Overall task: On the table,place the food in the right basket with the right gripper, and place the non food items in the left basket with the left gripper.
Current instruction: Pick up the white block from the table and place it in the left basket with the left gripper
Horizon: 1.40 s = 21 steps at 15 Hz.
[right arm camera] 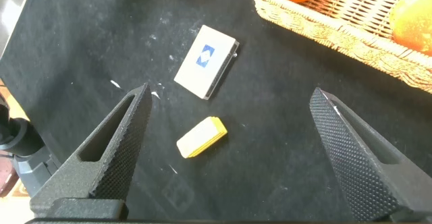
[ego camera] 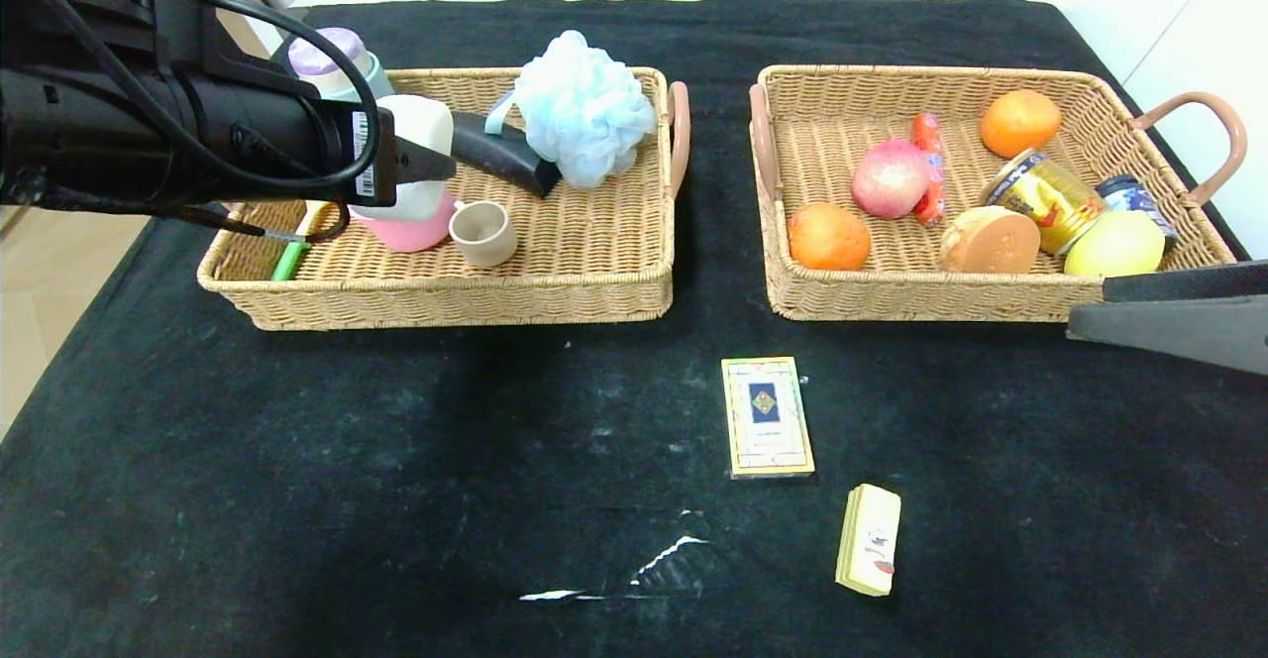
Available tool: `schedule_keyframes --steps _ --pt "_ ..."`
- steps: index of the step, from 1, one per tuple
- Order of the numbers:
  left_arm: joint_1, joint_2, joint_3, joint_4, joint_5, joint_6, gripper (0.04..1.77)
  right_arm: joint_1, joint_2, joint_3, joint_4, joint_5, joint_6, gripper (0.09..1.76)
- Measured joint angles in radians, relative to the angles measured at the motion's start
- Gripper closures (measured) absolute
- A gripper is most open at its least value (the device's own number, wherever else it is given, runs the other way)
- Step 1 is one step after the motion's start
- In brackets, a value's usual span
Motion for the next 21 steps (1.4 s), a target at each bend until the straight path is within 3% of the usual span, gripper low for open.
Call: schedule_keyframes --steps 5,9,13,17,21 --pt "0.129 0.080 -0.040 -0.117 -0.056 -0.001 0.80 -0.001 -0.001 0.000 -0.001 0.000 0.000 0.14" --pt "0.196 0.142 -0.033 -0.206 -0.072 -0.003 0.80 -0.003 0.000 0.000 -0.001 0.000 0.000 0.14" --pt "0.223 0.177 -0.011 -0.285 -0.076 0.002 0.80 -0.003 0.002 -0.001 -0.001 0.000 0.000 0.14" --pt "0.226 0.186 -0.003 -0.294 -0.076 0.005 0.80 -0.003 0.003 0.000 -0.001 0.000 0.000 0.14" --pt "0.230 0.187 -0.003 -0.296 -0.088 0.005 0.54 -0.003 0.002 0.000 -0.002 0.000 0.000 0.14"
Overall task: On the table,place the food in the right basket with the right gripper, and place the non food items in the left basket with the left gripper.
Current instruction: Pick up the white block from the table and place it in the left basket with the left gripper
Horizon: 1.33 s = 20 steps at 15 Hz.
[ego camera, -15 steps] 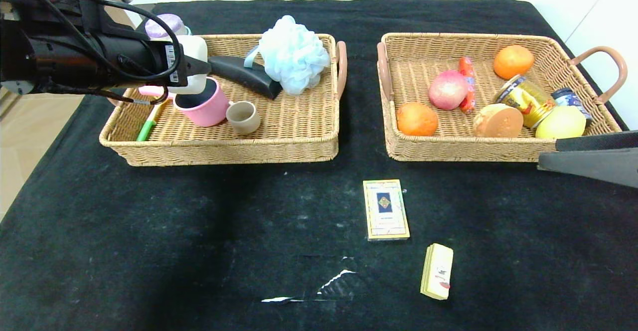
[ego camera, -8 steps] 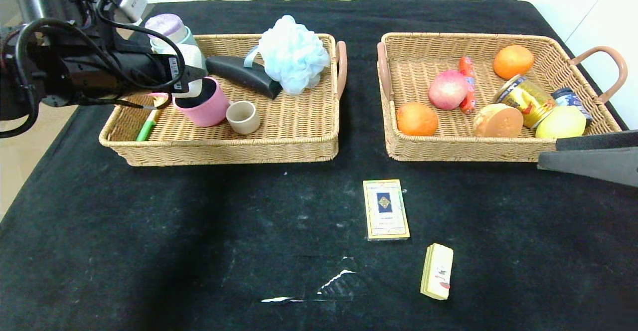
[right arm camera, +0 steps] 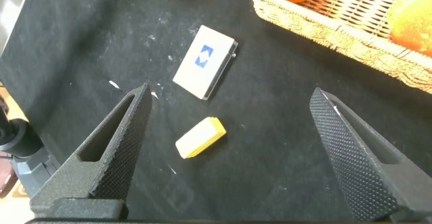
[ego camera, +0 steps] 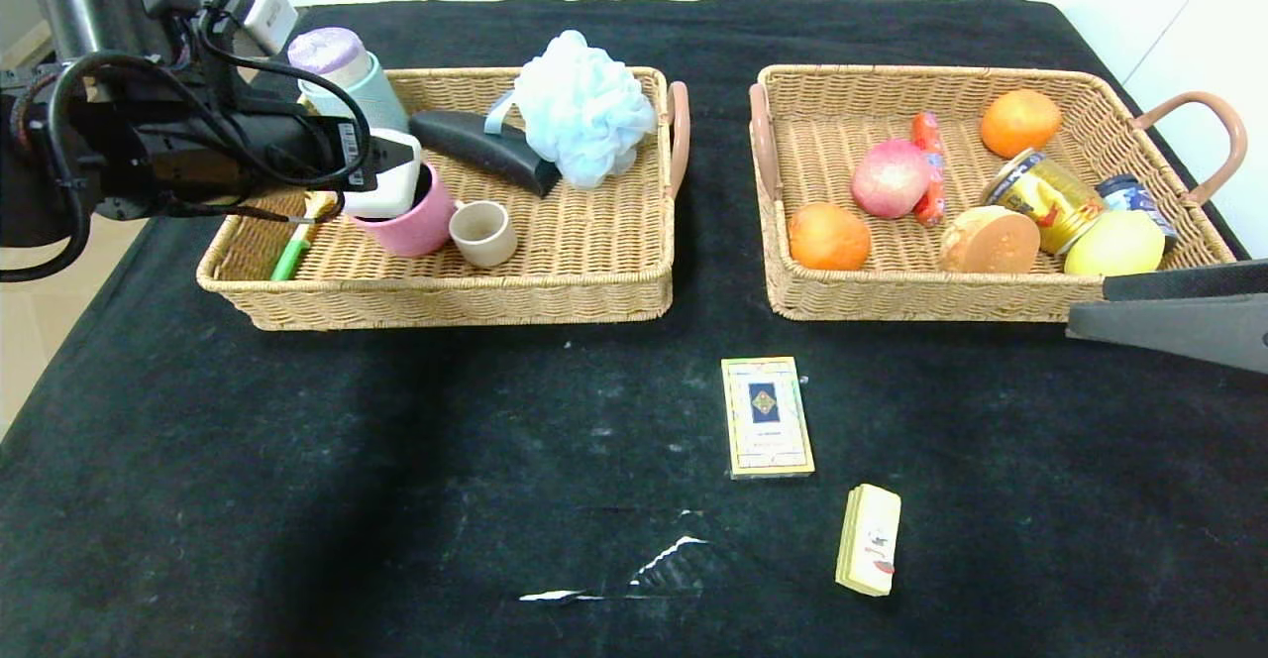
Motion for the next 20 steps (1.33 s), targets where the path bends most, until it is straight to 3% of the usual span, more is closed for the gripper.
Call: schedule_keyframes --steps 8,17,20 --pt "0.015 0.000 0.000 0.001 -0.001 0.000 0.26 -0.001 -0.002 -0.001 0.000 0.000 0.000 0.14" --pt "0.010 -0.010 0.006 0.006 0.001 0.008 0.15 -0.001 -0.002 -0.001 0.000 0.000 0.000 0.14" --pt "-0.021 -0.036 0.019 0.008 0.012 0.007 0.13 -0.001 -0.002 -0.001 0.000 0.000 0.000 0.14"
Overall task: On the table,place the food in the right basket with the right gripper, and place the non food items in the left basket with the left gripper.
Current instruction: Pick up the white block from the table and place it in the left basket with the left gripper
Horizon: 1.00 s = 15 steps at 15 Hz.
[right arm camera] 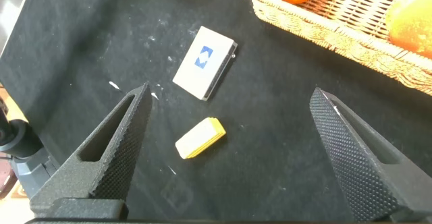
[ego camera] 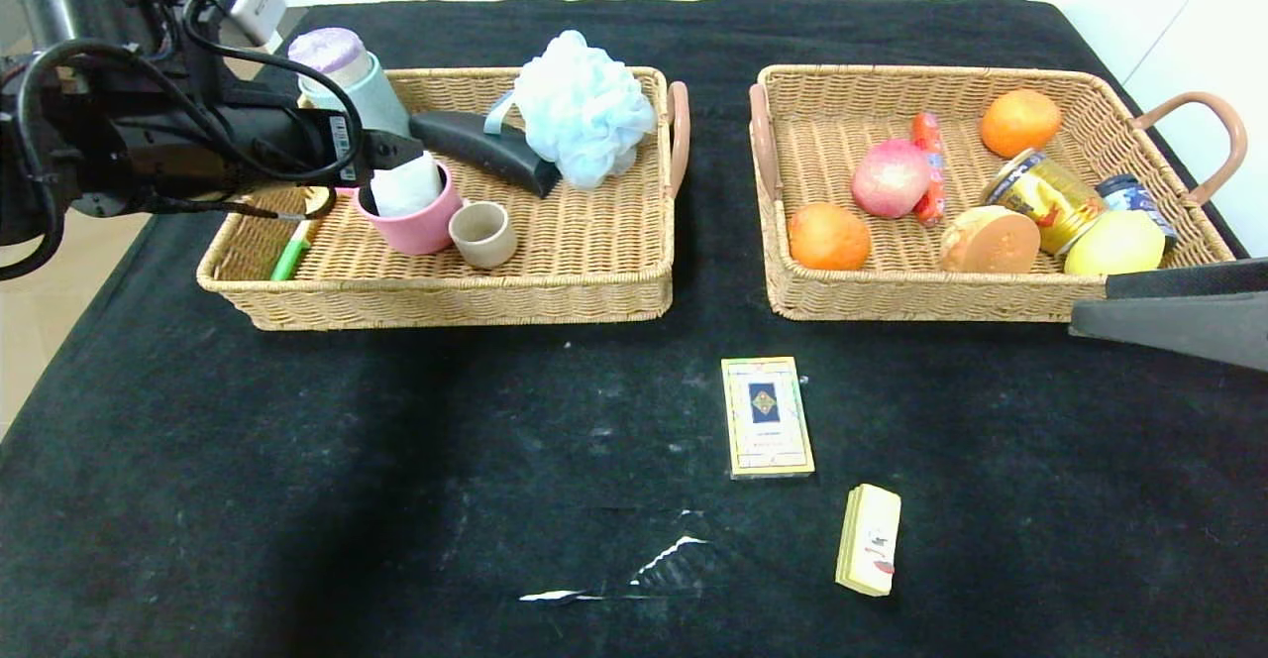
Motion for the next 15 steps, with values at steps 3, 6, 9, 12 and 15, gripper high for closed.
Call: schedule_keyframes --steps 3,6,9,12,15 --pt "-0.060 -0.046 0.031 0.006 0.004 -0.001 0.12 0.000 0.000 0.000 0.000 0.000 0.000 0.14" --pt "-0.145 -0.099 0.062 0.012 0.019 -0.002 0.11 0.000 0.001 0.000 0.000 0.000 -0.001 0.14" --pt "-0.237 -0.133 0.100 0.013 0.083 -0.003 0.11 0.000 0.001 0.000 0.000 0.000 -0.001 0.14" --pt "-0.350 -0.149 0.149 0.000 0.206 -0.005 0.11 0.000 0.001 0.000 -0.001 0.000 -0.001 0.14" --pt "-0.484 -0.154 0.187 -0.005 0.332 -0.013 0.10 0.000 0.001 0.000 -0.001 0.000 -0.001 0.14"
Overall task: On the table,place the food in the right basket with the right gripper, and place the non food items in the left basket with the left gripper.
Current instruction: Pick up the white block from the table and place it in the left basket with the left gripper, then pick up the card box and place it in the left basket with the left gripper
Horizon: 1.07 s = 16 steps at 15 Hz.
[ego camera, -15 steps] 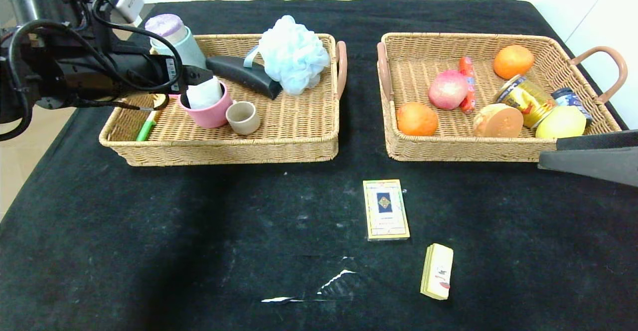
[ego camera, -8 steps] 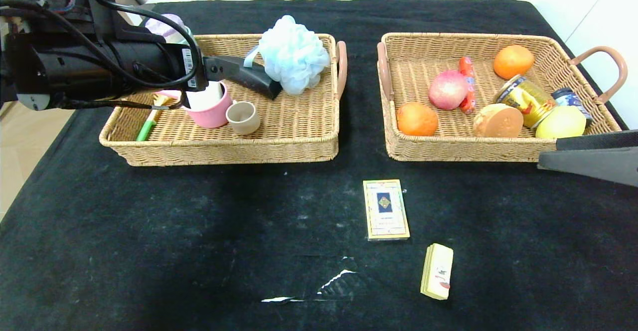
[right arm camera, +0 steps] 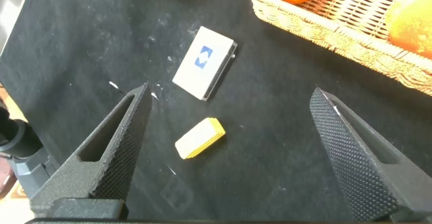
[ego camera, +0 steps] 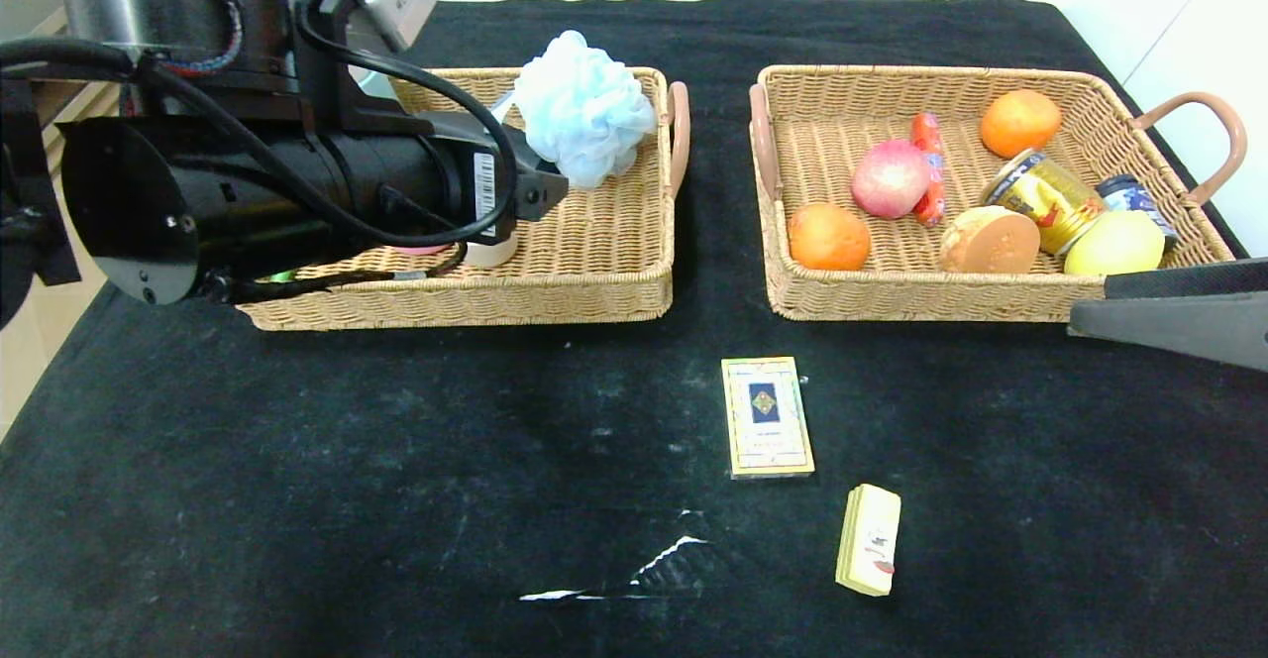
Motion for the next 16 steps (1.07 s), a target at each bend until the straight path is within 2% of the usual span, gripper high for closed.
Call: schedule_keyframes --steps 2,4,10,12,16 --pt "-0.085 0.004 0.029 -0.002 0.071 -0.026 0.10 0.000 0.001 0.000 0.000 0.000 -0.001 0.14" --pt "-0.159 0.022 0.049 -0.002 0.131 -0.092 0.10 0.000 0.002 0.000 0.000 0.000 0.000 0.14" --pt "-0.302 0.136 0.040 0.006 0.304 -0.239 0.10 0.000 0.007 0.000 -0.001 0.000 -0.001 0.14" --pt "-0.347 0.176 0.023 0.006 0.332 -0.264 0.09 -0.002 0.008 0.000 -0.001 0.000 -0.001 0.14" --pt "-0.397 0.228 -0.031 0.013 0.337 -0.280 0.09 -0.003 0.012 0.000 -0.001 0.000 -0.001 0.14"
